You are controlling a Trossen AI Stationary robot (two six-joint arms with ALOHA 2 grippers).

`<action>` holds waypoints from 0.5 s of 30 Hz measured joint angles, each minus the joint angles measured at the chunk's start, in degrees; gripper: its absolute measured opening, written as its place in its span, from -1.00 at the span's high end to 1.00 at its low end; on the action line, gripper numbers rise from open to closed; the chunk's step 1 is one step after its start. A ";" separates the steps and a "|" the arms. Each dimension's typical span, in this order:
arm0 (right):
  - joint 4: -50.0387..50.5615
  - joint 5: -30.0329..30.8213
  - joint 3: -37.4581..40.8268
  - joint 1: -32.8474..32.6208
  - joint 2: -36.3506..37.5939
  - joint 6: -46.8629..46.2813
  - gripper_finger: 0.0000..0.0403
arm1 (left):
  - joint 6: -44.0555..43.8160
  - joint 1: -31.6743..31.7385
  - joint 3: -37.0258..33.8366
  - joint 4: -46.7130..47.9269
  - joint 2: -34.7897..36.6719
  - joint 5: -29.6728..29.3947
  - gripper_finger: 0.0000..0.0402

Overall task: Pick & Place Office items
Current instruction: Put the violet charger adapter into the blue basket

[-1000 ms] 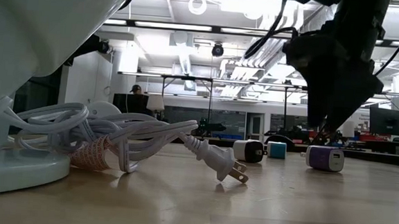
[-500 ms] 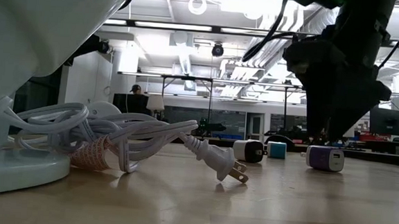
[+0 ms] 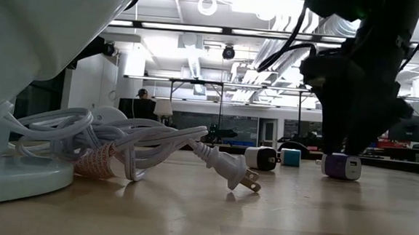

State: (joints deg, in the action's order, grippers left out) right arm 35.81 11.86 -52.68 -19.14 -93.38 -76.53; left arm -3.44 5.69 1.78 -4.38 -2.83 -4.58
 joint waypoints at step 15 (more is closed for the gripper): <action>-1.77 -0.12 0.33 -0.39 -3.54 1.16 -0.15 | 0.00 0.02 0.00 0.00 0.00 0.00 0.40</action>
State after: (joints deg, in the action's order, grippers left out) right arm 34.04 11.73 -52.36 -19.53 -96.92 -75.37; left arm -3.44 5.72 1.78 -4.38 -2.83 -4.58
